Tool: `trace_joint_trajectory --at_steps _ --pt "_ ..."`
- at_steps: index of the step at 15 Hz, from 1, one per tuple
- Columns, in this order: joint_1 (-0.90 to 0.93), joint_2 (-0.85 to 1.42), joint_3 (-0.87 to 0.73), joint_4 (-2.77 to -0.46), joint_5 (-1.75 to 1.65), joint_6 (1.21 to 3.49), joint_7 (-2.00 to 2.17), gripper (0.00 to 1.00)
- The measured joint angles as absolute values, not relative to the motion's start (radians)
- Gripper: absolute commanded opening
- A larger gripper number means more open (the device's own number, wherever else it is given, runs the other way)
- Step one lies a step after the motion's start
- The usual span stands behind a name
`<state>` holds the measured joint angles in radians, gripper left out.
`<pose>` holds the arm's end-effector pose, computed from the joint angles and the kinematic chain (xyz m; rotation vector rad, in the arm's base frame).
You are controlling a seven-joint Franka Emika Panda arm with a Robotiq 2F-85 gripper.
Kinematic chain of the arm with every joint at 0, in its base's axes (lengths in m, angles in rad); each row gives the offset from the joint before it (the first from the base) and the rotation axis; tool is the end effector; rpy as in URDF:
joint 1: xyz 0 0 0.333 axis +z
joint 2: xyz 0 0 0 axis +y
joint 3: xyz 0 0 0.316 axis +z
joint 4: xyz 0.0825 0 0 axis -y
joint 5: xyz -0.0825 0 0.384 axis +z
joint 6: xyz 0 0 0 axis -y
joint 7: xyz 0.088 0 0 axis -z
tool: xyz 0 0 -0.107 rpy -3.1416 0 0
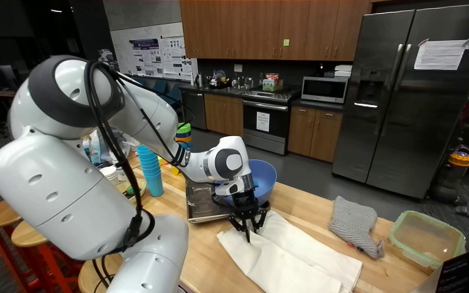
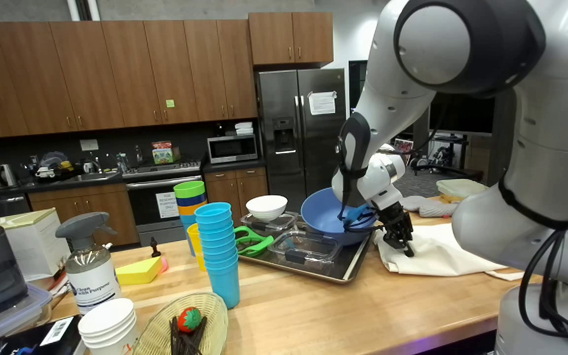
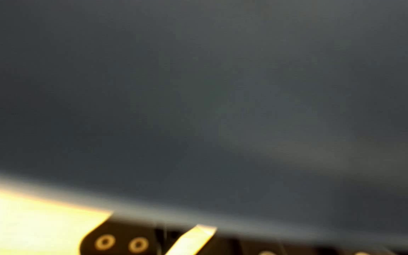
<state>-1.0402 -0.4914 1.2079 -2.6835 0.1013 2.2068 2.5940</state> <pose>0.3730 0.0235 0.2788 0.7289 -2.6691 0.4458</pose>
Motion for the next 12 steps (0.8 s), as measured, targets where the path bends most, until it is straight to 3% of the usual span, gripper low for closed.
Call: trace_joint_trajectory --at_steps 7,8,10,12 --pt "-1.040 -0.491 1.208 -2.683 0.101 2.207 2.594 0.28" --pt "-1.040 -0.491 1.208 -2.683 0.101 2.207 2.594 0.07" --pt "-1.034 -0.489 1.202 -2.684 0.085 2.207 2.597 0.00" --pt "-1.033 -0.491 1.205 -2.684 0.087 2.210 2.597 0.00"
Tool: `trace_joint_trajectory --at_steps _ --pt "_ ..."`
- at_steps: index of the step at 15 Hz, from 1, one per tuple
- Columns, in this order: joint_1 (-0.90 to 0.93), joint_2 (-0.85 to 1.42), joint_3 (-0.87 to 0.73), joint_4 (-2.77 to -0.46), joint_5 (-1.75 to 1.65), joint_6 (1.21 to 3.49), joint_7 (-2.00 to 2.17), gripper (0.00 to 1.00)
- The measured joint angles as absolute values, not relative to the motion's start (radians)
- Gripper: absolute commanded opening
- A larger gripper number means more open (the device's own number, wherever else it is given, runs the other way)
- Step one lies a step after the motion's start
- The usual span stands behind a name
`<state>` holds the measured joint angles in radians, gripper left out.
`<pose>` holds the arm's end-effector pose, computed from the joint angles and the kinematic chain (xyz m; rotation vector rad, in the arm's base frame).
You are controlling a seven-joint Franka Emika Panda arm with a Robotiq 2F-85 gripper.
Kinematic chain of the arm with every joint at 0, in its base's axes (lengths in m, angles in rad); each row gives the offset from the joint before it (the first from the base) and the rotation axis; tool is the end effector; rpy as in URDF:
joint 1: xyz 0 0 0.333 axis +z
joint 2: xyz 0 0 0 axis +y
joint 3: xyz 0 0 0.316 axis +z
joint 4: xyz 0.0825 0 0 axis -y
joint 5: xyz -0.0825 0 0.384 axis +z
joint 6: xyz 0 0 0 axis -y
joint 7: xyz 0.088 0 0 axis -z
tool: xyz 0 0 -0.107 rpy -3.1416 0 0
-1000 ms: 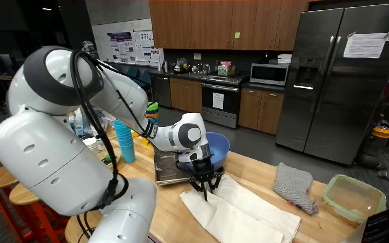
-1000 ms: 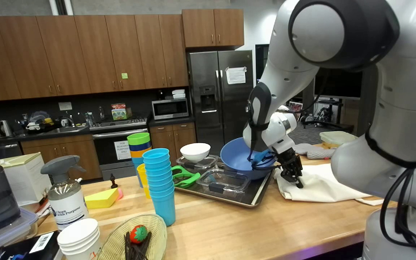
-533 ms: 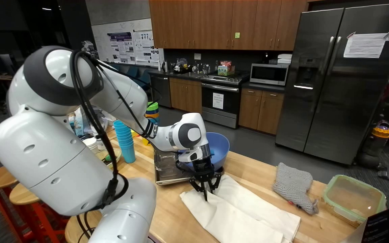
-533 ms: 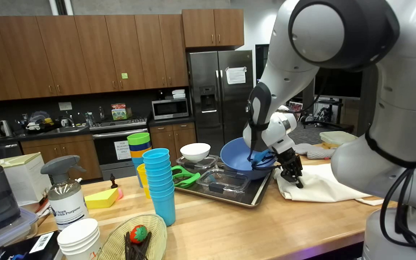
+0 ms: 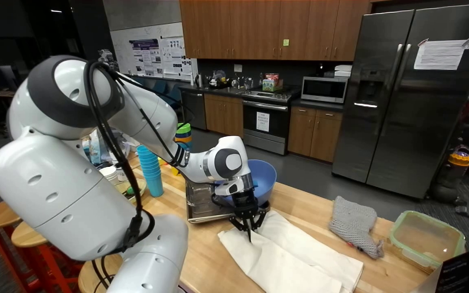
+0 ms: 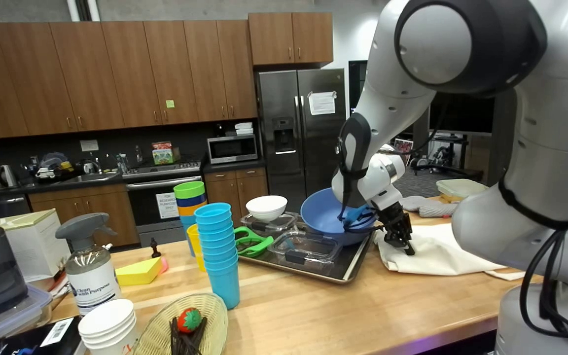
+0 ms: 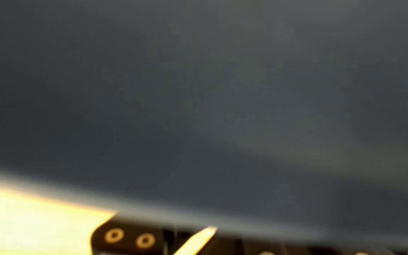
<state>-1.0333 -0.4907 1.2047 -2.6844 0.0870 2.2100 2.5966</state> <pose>0.3731 0.0245 0.2793 0.7440 -2.6625 0.4601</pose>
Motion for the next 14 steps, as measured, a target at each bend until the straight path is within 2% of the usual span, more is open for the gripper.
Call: trace_joint_trajectory --at_steps 4,14 --pt "-1.082 -0.545 1.261 -2.690 0.158 2.266 2.596 0.01" --pt "-1.225 -0.843 1.477 -2.706 0.490 2.373 2.596 0.01"
